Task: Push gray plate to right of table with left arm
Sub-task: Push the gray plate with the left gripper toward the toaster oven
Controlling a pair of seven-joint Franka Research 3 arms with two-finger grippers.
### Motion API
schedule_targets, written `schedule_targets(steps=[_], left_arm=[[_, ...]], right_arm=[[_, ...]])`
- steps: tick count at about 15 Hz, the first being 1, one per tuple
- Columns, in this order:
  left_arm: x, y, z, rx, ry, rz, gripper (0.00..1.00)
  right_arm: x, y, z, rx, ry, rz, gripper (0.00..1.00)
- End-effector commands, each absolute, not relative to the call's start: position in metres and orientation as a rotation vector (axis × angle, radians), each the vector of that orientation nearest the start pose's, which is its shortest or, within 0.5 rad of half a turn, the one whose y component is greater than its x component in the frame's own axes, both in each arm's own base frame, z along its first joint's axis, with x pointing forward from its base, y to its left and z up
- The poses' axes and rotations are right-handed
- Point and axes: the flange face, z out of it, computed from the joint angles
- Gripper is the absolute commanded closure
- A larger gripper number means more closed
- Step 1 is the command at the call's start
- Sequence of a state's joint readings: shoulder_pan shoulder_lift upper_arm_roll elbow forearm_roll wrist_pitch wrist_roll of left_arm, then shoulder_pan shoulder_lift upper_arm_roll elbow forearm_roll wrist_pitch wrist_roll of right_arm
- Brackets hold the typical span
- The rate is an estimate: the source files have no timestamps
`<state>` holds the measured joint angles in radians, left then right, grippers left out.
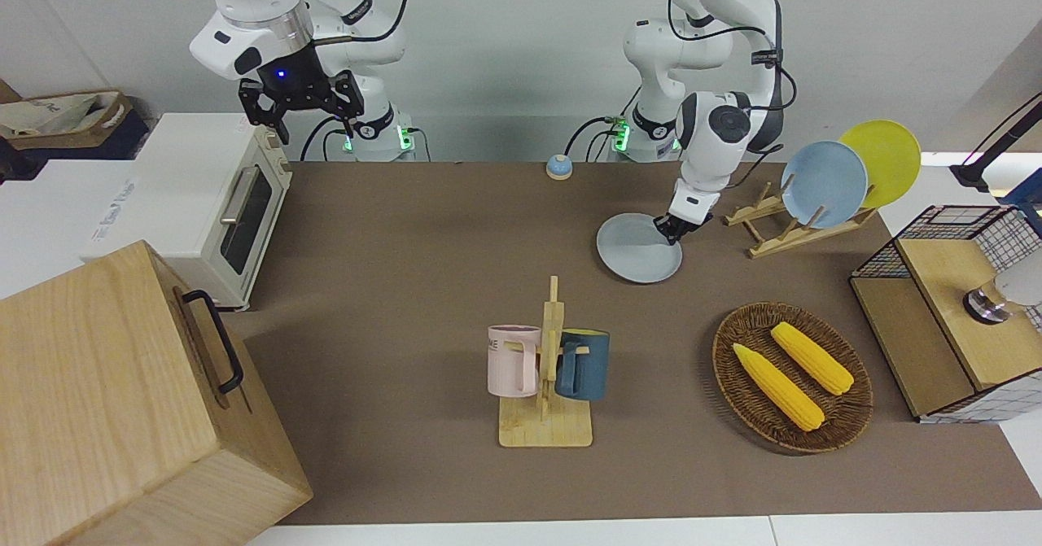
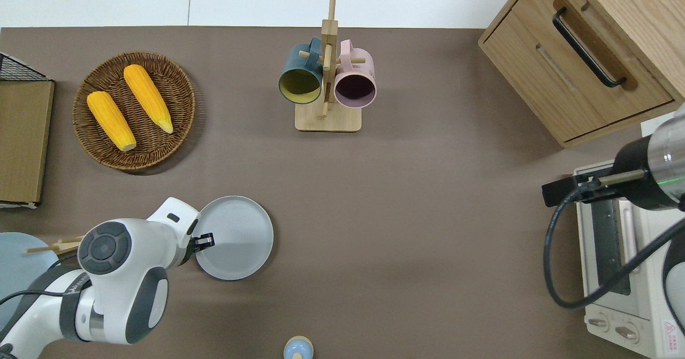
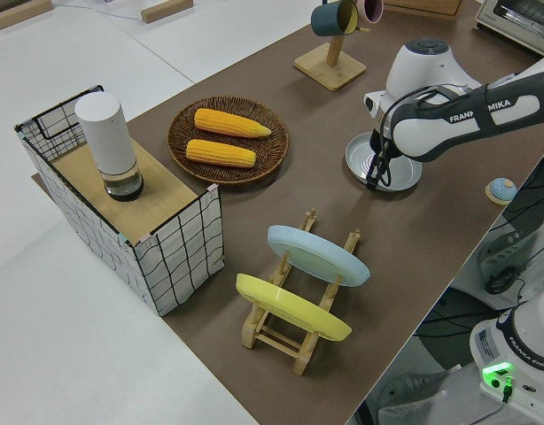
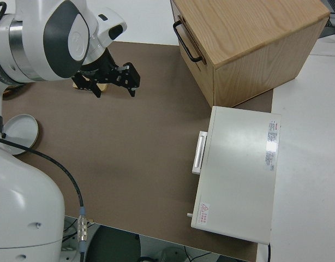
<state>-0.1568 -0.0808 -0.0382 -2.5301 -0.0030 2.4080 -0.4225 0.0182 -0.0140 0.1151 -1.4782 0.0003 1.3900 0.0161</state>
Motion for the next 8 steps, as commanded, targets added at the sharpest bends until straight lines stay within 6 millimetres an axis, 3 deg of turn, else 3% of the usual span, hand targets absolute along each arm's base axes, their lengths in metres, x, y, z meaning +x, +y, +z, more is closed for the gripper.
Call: schedule_targets(steps=[1,8], left_arm=[[0.438,-0.153,0.27,-3.082,-0.425,0.095,1.0],[0.428,-0.274,0.262,-3.05,-0.59,0.072,1.0]], right_arm=[[0.524,0.07,0.664,-3.139,-0.16,0.123,0.017],[0.524,0.07,0.664,-3.137,-0.16,0.123,0.017]])
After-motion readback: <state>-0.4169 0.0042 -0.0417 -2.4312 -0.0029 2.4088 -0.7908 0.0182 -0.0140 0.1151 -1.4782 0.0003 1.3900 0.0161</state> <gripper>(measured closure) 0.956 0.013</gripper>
